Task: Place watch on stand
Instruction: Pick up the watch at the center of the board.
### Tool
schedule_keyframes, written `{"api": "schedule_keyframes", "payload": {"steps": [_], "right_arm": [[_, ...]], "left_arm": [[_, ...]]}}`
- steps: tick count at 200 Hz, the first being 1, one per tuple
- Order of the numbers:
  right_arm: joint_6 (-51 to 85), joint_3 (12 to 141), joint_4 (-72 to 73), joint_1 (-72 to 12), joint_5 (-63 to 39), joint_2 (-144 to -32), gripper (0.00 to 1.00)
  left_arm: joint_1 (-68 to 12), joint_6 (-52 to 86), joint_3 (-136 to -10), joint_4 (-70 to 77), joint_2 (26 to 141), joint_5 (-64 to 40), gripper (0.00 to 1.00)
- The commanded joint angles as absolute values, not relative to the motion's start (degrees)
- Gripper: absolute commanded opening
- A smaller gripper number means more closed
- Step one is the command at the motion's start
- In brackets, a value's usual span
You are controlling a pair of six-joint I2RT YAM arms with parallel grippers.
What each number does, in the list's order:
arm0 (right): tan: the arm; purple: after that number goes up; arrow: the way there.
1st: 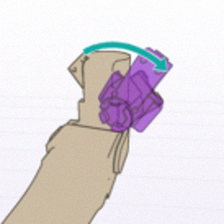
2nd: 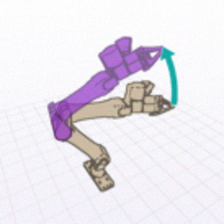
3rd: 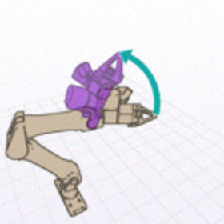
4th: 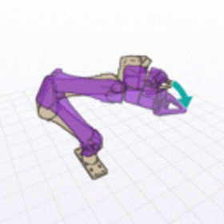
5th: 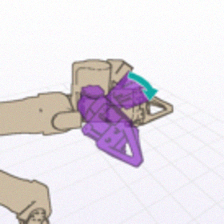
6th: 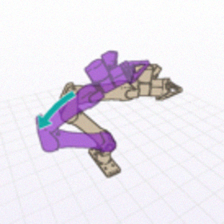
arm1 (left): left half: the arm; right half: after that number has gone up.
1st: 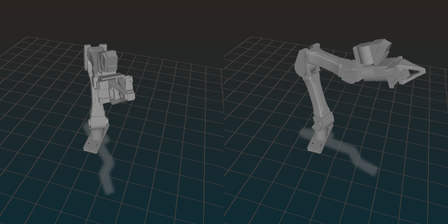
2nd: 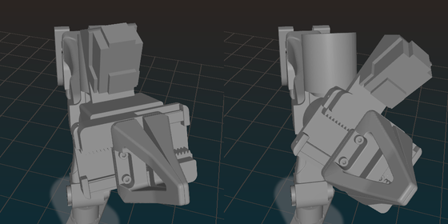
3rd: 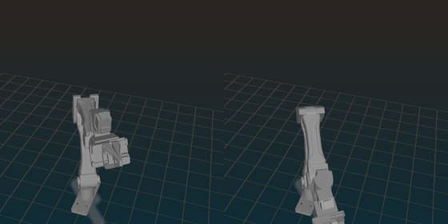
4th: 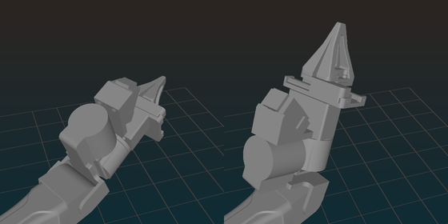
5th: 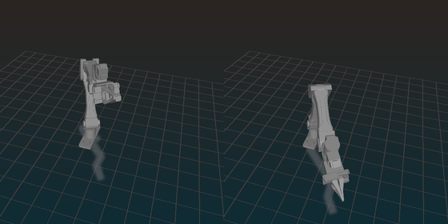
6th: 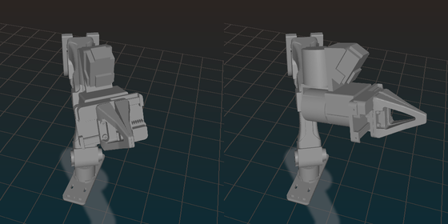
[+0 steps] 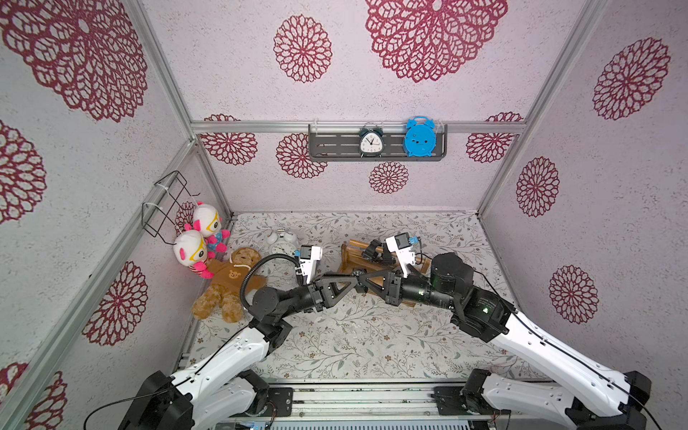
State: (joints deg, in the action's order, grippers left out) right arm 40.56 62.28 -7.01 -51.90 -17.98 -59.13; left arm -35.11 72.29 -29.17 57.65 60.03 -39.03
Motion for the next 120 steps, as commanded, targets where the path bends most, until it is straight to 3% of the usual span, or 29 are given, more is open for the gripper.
{"api": "schedule_keyframes", "payload": {"steps": [1, 67, 120], "right_arm": [[41.18, 62.15, -5.36, -51.7, -18.1, -58.35, 0.08], [41.01, 62.93, -5.45, -51.68, -18.45, -58.87, 0.09], [40.96, 62.84, -5.62, -51.7, -18.19, -58.53, 0.1]], "left_arm": [[-35.93, 73.21, -31.55, 60.73, 59.93, -40.43, 0.36], [-36.29, 73.21, -32.07, 61.24, 60.09, -40.25, 0.28], [-36.65, 73.1, -33.22, 61.26, 60.03, -40.17, 0.13]]}}
